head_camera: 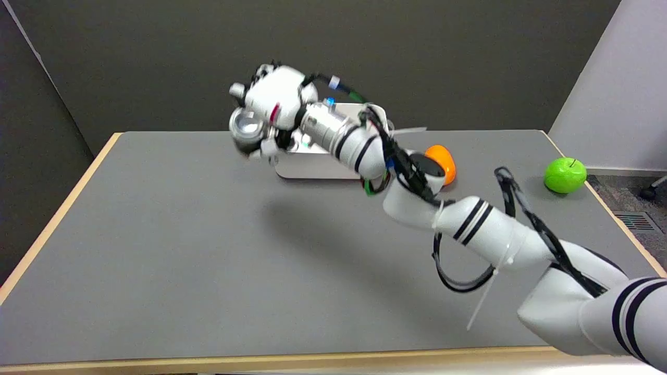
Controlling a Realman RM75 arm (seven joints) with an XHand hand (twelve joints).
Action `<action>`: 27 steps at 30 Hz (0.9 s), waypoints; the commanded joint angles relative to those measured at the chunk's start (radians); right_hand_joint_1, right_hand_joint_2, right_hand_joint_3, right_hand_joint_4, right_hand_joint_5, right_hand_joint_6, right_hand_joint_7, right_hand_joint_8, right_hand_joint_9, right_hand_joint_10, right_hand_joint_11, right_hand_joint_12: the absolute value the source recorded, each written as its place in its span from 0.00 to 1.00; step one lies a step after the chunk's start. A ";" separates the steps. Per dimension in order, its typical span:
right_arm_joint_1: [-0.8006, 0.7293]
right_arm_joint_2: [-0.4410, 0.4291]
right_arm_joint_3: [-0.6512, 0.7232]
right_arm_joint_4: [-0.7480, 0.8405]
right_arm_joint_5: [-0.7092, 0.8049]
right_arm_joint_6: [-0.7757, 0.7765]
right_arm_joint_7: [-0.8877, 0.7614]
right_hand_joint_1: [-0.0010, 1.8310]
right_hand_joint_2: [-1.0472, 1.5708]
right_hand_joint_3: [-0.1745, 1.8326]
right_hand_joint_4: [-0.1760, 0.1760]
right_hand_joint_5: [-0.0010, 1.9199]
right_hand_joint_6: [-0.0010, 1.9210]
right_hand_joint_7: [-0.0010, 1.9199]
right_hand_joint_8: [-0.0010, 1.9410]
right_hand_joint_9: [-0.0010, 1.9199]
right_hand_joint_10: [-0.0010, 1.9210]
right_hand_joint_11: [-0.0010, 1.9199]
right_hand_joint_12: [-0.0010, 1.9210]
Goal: Place the black can into the white box.
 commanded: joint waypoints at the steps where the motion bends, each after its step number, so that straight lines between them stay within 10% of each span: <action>1: 0.197 0.001 0.122 -0.127 -0.170 -0.239 0.002 0.64 0.82 0.25 0.32 0.32 0.82 0.45 0.66 0.36 0.64 0.22 0.78; 14: 0.256 -0.015 0.091 -0.660 0.008 -0.267 0.070 0.63 0.83 0.23 0.37 0.32 0.84 0.44 0.64 0.34 0.63 0.19 0.76; 27: 0.210 -0.001 0.085 -0.607 0.031 -0.257 0.170 0.63 0.84 0.21 0.34 0.31 0.85 0.43 0.65 0.34 0.62 0.17 0.73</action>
